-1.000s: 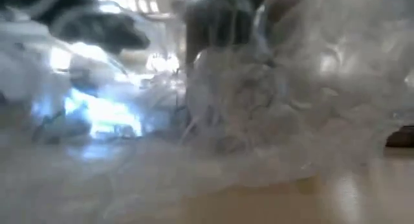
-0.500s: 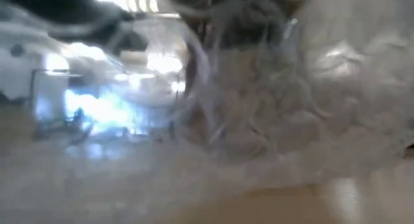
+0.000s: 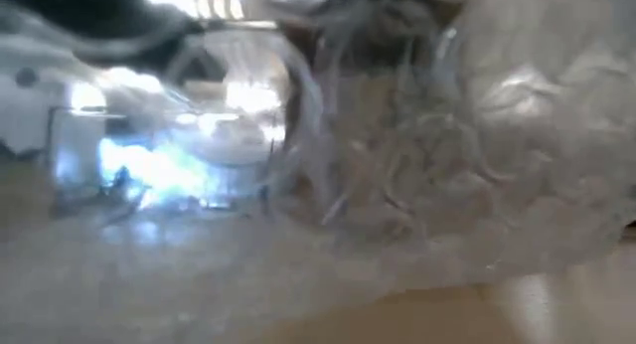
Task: Wrap mug
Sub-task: Wrap the blue patterned mug with the bubble wrap
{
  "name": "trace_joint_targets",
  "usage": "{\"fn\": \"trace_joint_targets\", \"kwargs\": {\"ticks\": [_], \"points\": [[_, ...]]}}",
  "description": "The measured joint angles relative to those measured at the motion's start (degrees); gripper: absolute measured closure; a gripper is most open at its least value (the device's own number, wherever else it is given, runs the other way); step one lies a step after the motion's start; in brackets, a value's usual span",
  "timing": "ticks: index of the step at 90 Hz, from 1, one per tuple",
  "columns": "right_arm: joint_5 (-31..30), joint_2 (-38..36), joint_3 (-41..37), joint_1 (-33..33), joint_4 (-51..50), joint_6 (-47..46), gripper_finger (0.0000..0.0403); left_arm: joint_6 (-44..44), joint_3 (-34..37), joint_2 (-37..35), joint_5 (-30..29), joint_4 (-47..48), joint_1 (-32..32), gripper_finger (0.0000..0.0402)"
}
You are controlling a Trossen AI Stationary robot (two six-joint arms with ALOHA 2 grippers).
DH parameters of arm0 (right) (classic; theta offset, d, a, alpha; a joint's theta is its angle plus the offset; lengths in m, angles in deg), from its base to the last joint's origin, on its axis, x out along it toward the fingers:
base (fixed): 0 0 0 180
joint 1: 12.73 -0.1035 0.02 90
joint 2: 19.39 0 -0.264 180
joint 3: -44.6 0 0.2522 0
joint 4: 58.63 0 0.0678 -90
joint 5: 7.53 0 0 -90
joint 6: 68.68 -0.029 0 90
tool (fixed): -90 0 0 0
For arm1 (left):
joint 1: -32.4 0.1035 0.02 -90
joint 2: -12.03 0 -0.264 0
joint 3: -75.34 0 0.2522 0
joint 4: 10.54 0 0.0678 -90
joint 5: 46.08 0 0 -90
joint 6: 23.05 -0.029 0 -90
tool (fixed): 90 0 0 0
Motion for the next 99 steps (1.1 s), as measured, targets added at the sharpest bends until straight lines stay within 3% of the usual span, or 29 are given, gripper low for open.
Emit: {"fn": "trace_joint_targets", "kwargs": {"ticks": [20, 76, 99], "points": [[-1.0, 1.7, -4.1, 1.3, 4.7, 3.0, 0.0401, 1.7, 0.0, -0.5, 0.0, 4.2, 0.0, 0.0402], [-1.6, 2.7, -5.0, 8.4, 30.8, 21.0, 0.0401, 20.3, 0.0, -19.8, 0.2, 44.1, -2.2, 0.0402], [0.6, 5.5, -3.1, 10.1, 33.1, 25.6, 0.0403, 23.9, 0.0, -23.8, 0.2, 49.5, -3.5, 0.0402]]}}
